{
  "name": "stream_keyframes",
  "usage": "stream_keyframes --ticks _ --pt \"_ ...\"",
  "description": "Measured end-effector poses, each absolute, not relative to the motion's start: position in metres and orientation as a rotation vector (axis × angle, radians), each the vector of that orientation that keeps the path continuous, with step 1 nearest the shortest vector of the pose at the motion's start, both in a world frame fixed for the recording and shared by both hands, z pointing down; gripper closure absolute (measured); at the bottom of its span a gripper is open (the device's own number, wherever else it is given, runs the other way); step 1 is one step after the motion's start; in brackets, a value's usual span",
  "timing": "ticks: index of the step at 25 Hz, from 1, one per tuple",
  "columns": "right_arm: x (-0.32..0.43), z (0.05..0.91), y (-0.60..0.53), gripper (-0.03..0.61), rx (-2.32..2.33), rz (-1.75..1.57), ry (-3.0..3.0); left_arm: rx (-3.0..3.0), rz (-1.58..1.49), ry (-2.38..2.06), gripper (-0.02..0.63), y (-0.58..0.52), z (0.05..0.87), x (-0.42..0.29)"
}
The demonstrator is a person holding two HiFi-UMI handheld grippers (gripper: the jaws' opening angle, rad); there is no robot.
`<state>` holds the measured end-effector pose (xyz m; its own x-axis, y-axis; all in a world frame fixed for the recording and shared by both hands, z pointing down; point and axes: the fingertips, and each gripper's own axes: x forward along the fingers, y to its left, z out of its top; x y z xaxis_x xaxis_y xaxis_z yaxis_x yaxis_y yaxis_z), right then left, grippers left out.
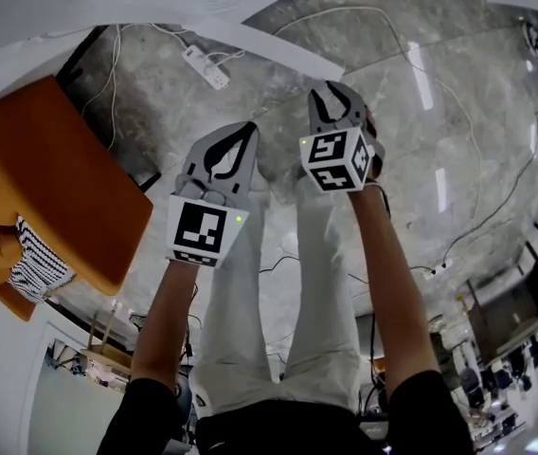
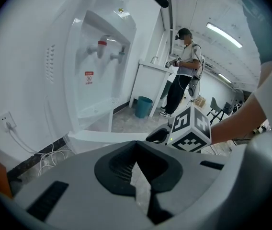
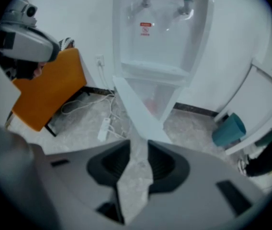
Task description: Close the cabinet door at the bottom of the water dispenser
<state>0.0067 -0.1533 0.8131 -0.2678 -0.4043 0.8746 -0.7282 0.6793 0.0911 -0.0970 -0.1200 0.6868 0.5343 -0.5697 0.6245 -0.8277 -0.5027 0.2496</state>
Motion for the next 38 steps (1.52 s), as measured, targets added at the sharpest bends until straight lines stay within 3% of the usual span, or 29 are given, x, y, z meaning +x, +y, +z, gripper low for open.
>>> stream_keyframes --ticks 38 --pt "0.026 0.814 -0.285 0.440 1.164 0.389 -1.939 2.259 0.652 -1.186 0.603 -0.192 0.718 -0.081"
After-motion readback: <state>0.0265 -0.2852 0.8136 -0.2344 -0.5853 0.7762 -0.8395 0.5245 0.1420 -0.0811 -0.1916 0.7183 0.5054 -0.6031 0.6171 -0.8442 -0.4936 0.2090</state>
